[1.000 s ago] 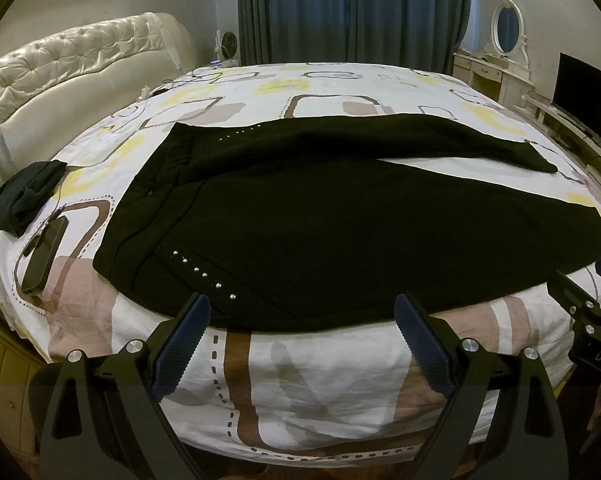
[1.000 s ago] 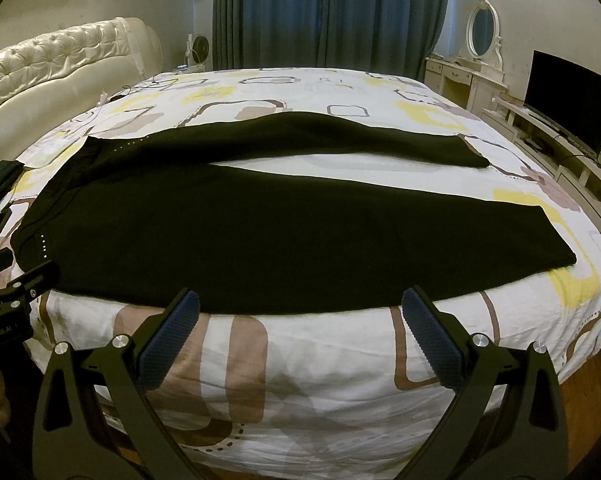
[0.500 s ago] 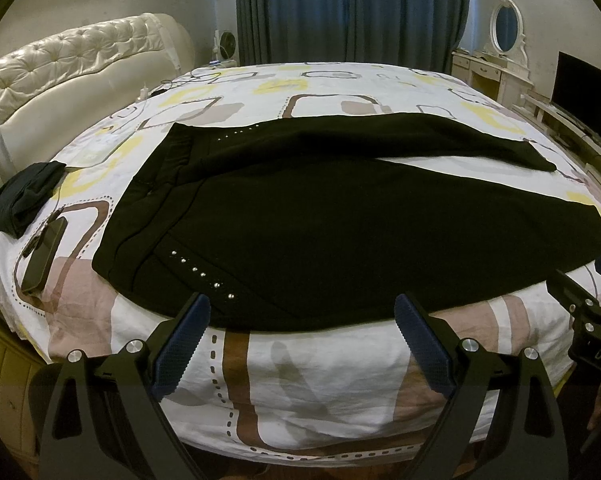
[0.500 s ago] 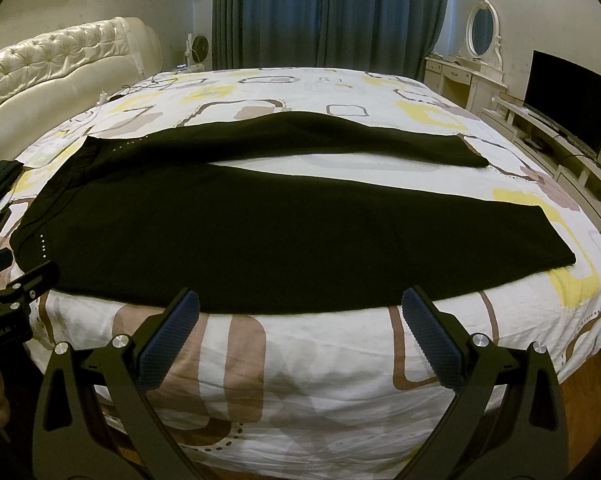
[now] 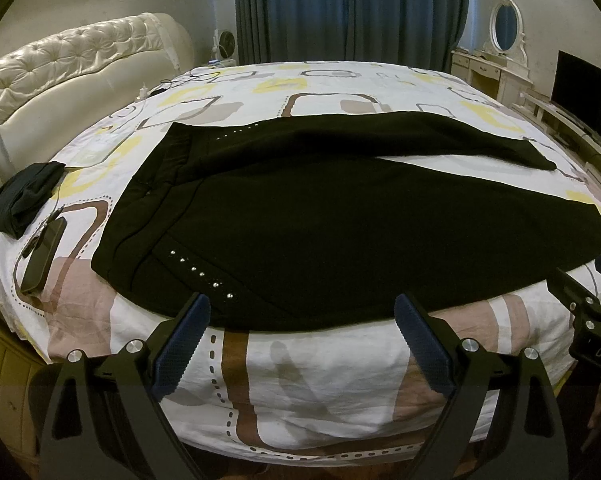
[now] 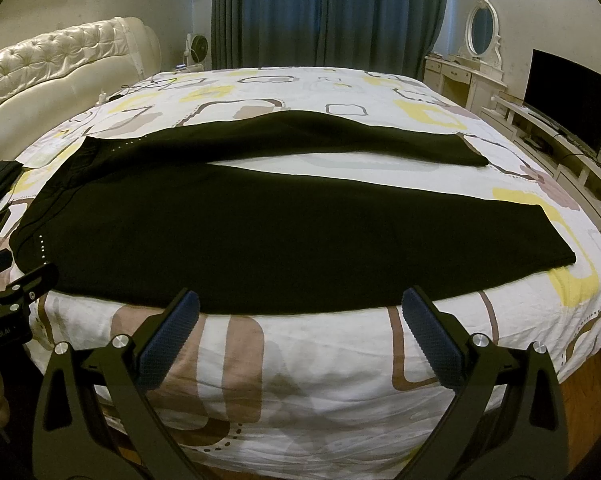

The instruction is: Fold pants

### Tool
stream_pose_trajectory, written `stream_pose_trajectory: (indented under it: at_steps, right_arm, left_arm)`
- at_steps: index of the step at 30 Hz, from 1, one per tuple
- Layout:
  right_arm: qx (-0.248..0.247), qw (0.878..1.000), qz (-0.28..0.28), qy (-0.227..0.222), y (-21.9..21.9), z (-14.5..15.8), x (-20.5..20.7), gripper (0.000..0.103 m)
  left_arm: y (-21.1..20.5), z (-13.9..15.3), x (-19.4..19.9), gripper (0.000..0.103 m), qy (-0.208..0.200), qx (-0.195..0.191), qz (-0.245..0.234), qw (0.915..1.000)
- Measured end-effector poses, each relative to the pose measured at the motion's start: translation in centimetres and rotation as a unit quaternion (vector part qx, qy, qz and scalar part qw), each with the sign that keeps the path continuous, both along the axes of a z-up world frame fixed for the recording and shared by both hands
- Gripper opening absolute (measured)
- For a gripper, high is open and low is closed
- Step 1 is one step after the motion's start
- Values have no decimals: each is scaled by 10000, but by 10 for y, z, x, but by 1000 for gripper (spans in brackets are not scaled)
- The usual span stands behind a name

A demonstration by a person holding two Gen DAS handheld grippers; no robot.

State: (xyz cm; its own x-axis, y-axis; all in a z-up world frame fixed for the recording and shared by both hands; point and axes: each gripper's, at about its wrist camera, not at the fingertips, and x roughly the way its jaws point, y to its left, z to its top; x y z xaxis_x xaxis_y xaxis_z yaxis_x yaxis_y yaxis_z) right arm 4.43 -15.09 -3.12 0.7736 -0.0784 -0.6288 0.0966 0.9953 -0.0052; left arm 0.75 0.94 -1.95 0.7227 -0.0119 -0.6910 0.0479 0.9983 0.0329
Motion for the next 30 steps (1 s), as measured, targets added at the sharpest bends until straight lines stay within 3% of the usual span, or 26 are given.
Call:
stream_pose_trajectory:
  at_steps: [24, 30]
  right_arm:
    - [5, 10000, -2, 23, -1, 0, 1, 101]
    - [25, 10000, -25, 45, -9, -13, -2, 101]
  left_arm:
    - [-4, -3, -2, 93, 47, 34, -66, 10000]
    - [-7, -3, -4, 93, 5, 98, -139, 9999]
